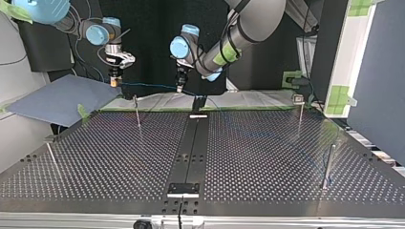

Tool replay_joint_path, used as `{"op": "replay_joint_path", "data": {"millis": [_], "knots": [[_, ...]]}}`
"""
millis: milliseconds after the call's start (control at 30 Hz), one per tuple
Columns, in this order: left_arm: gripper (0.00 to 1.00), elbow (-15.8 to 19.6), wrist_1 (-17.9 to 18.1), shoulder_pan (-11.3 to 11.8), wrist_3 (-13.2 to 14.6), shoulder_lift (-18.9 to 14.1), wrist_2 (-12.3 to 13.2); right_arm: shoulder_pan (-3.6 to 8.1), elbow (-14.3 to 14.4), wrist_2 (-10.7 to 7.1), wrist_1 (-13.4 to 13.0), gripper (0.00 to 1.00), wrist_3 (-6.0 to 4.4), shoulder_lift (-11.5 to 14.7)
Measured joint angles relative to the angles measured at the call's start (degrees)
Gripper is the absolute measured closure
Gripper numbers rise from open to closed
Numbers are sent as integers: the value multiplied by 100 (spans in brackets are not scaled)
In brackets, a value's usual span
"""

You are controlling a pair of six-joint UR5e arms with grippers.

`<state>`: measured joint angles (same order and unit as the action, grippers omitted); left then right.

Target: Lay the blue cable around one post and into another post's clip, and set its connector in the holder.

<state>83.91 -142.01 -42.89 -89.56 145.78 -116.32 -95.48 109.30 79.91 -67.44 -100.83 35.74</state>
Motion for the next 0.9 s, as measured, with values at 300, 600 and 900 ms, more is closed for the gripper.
{"op": "replay_joint_path", "data": {"millis": [300,600,900], "knots": [[100,0,5,2,-1,2,26,6,0,7,-1,100,0,0],[100,0,18,-27,17,3,30,17,0,9,1,100,0,0],[100,0,311,-171,-9,6,138,54,0,193,1,100,8,0]]}}
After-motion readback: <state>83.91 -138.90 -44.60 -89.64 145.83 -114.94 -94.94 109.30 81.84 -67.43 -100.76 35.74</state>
